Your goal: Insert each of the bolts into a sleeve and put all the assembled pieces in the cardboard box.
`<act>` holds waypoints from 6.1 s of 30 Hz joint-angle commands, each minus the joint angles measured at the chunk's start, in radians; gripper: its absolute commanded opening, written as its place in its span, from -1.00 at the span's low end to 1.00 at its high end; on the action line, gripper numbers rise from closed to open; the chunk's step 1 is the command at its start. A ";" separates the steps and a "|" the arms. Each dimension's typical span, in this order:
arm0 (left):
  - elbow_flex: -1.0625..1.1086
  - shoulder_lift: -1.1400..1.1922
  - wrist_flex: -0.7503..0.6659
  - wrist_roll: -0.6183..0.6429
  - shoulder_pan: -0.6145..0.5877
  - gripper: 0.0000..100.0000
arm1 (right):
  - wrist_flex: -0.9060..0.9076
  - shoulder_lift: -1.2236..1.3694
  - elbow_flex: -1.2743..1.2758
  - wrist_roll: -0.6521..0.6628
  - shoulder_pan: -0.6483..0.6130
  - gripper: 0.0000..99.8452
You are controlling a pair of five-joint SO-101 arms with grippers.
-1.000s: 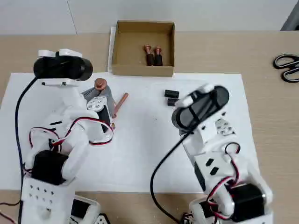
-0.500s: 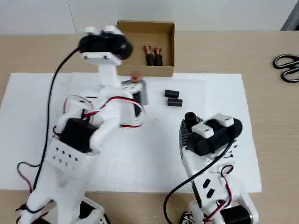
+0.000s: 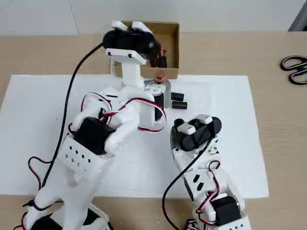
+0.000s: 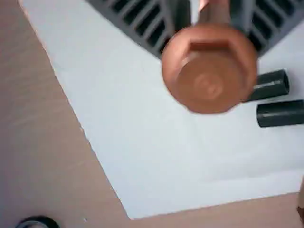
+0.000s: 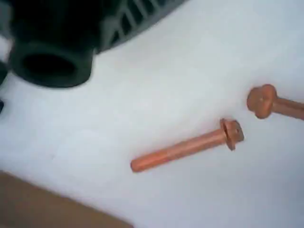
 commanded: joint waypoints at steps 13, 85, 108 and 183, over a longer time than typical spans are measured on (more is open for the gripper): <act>-0.048 0.015 0.044 0.064 0.109 -0.99 | -0.030 -0.012 -0.008 -0.011 -0.007 -0.99; 0.091 0.092 0.132 0.091 0.120 -0.99 | -0.030 -0.013 -0.061 -0.011 -0.007 -0.99; 0.002 0.084 0.362 0.021 0.184 -0.67 | -0.030 -0.013 -0.081 -0.008 -0.002 -0.99; -0.116 -0.173 0.614 -0.117 -0.694 -0.67 | 0.193 3.037 -3.145 0.126 0.145 -0.69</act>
